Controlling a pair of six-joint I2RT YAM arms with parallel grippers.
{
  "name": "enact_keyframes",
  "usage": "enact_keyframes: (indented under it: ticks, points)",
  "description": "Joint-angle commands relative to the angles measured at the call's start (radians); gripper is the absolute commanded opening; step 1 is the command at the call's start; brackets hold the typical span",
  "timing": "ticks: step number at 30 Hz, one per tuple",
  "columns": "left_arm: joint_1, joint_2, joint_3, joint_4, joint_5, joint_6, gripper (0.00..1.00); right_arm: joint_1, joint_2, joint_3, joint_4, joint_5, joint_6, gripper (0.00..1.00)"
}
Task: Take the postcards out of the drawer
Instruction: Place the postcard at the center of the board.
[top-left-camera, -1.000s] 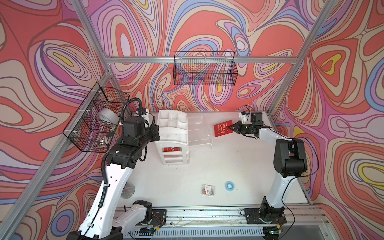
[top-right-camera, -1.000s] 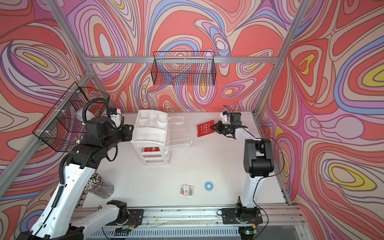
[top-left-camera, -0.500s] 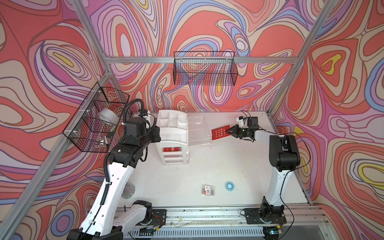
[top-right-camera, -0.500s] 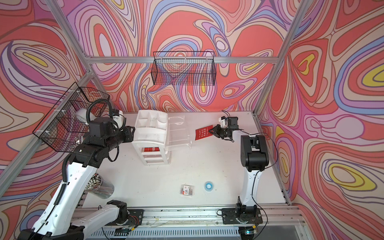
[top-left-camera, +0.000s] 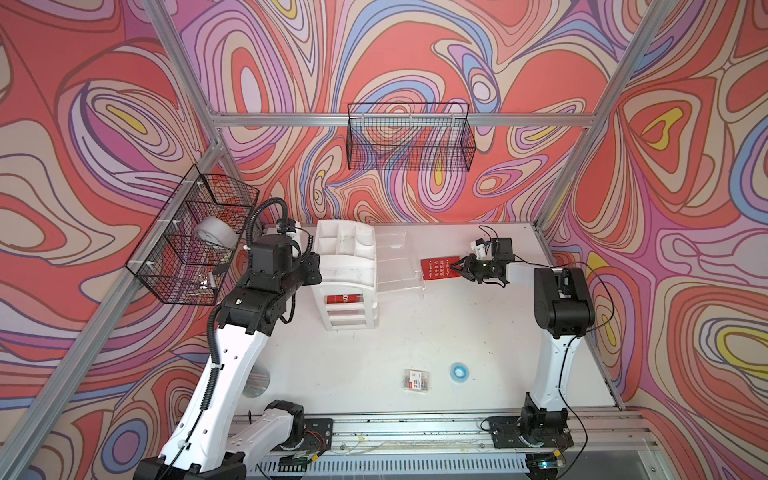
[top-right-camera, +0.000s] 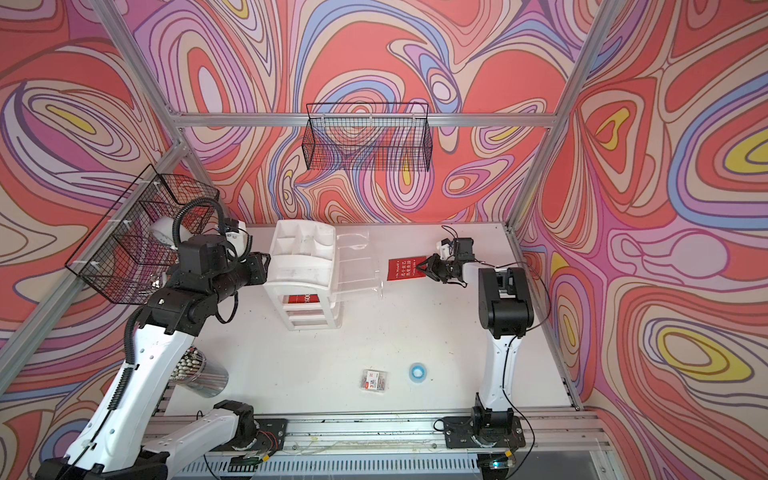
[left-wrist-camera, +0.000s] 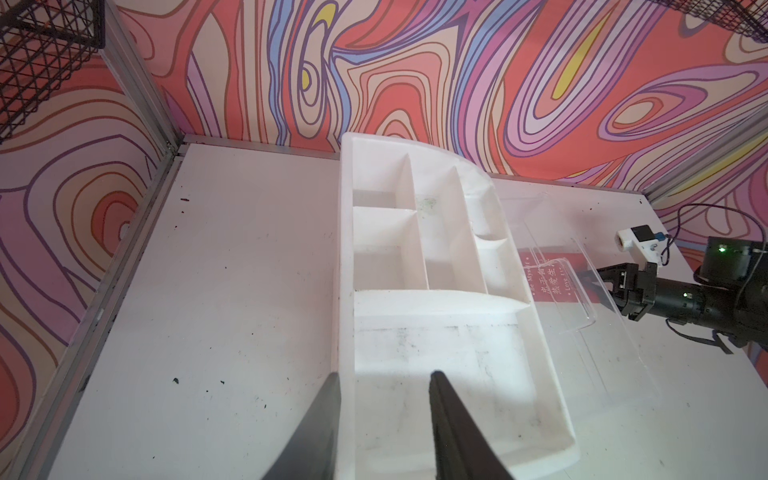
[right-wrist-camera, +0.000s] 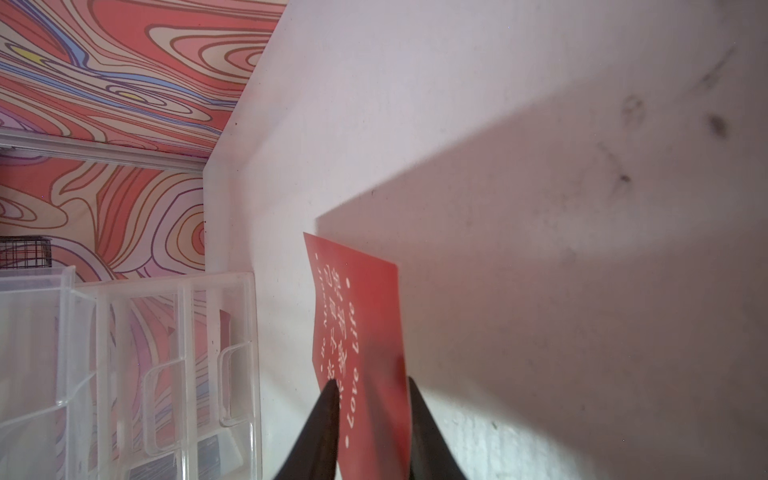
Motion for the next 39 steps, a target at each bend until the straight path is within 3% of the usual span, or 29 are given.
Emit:
enact_keyframes:
  ticks: [1,25,39]
  points:
    - [0.008,-0.005,-0.013,-0.019,0.004,0.013,0.38,0.006,0.033,0.033,-0.013,0.017,-0.016,0.29]
    - [0.009,0.007,-0.013,-0.028,0.009,0.01,0.4,0.006,0.03,0.076,-0.136,0.168,-0.088,0.53]
    - [0.022,0.063,0.018,-0.076,-0.017,0.006,0.4,0.002,0.009,0.09,-0.192,0.243,-0.113,0.6]
